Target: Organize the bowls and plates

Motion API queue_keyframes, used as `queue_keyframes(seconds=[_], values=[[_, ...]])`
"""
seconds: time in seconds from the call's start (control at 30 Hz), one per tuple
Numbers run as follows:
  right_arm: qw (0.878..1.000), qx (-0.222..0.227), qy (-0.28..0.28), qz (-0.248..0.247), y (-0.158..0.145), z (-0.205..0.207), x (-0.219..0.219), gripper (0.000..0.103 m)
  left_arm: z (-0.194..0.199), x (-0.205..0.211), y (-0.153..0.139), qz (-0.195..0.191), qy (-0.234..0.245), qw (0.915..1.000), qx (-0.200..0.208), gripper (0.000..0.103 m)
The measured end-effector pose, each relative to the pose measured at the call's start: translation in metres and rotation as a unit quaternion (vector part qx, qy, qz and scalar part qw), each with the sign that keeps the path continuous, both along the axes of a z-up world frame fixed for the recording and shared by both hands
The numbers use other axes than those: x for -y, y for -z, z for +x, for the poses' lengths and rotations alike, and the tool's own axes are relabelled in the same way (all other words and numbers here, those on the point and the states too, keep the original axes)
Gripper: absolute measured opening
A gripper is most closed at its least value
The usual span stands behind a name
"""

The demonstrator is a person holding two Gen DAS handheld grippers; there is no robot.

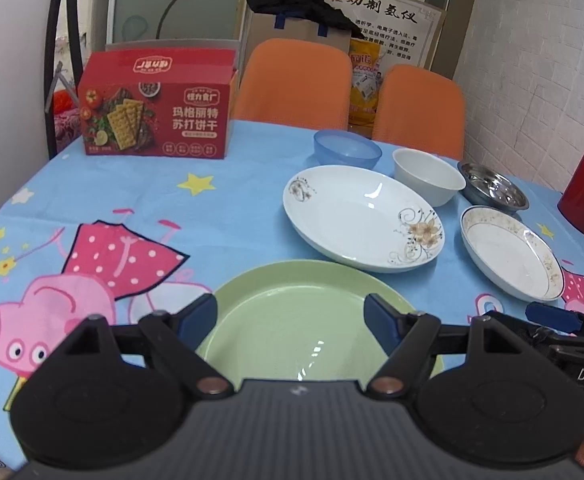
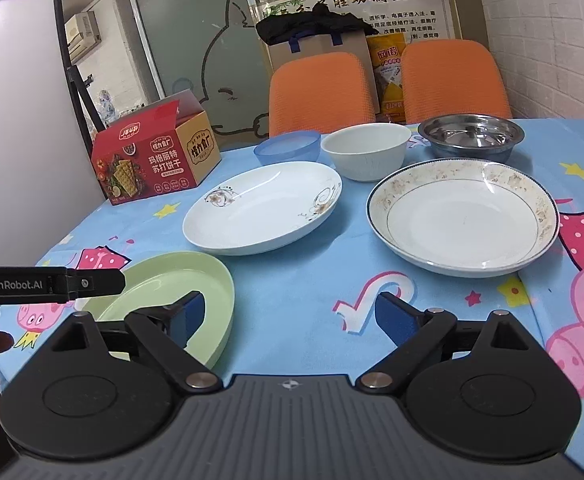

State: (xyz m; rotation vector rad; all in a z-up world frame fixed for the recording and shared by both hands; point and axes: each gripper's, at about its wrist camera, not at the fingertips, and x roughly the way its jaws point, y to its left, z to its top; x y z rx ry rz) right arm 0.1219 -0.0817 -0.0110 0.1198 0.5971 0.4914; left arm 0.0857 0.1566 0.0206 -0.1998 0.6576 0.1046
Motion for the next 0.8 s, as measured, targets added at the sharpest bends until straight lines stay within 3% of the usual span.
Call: queue_keyframes(seconds=[0.37, 0.8], values=[[0.998, 0.049, -0.008, -0.037, -0.029, 0.062, -0.018, 0.103, 0.057, -0.021, -0.011, 0.013, 0.008, 0.9999, 0.006, 0.074], [0.998, 0.038, -0.026, -0.049, -0.026, 0.114, -0.028, 0.103, 0.128, -0.032, -0.009, 0.013, 0.048, 0.9984, -0.028, 0.074]])
